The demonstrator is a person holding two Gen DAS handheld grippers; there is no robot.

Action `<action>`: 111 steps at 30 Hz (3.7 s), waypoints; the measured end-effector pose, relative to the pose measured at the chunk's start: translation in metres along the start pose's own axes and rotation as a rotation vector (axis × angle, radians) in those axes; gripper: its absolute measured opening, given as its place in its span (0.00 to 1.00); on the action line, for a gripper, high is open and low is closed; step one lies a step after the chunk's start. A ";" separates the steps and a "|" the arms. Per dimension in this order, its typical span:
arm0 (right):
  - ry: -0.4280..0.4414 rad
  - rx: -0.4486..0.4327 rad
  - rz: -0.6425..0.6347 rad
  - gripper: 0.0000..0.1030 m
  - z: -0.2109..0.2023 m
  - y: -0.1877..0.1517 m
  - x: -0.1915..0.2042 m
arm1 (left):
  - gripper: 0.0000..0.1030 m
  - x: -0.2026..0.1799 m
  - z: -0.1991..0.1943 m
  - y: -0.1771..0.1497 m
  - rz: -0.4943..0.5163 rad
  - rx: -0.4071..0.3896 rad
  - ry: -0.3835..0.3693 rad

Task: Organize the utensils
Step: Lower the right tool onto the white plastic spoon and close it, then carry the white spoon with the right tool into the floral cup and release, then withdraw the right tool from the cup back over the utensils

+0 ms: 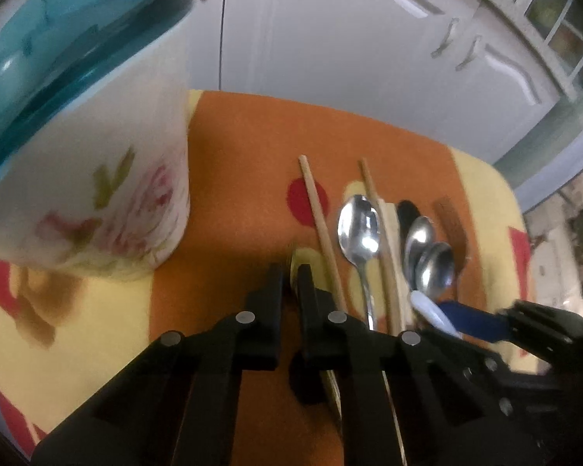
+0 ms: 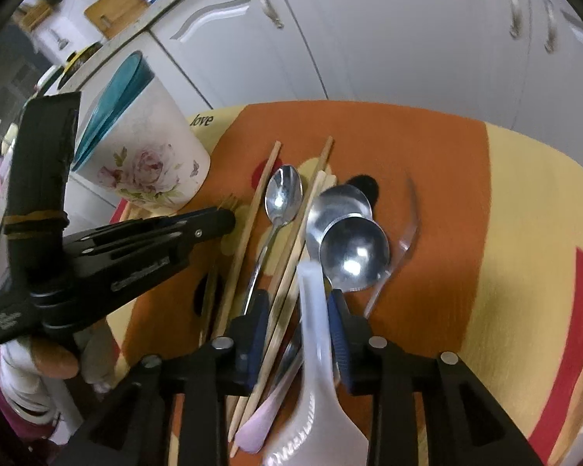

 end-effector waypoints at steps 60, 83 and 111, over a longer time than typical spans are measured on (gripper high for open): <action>0.042 -0.398 -0.291 0.07 -0.114 0.116 0.160 | 0.02 0.111 -0.201 0.066 -0.098 -0.482 0.100; 0.089 -0.221 -0.156 0.28 -0.042 0.127 0.120 | 0.23 0.108 -0.143 0.058 -0.102 -0.372 0.145; -0.005 -0.322 -0.145 0.35 -0.096 0.063 0.128 | 0.41 0.059 -0.183 -0.011 -0.084 -0.428 0.127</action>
Point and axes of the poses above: each gripper's, at about its wrist camera, not at the fingertips, and z roughly the way its jaws point, x to its left, y to its top, the point moved 1 cm from there along z, roughly the way its jaws point, and after that the axes turned 8 degrees about x, right-handed, at the moved point
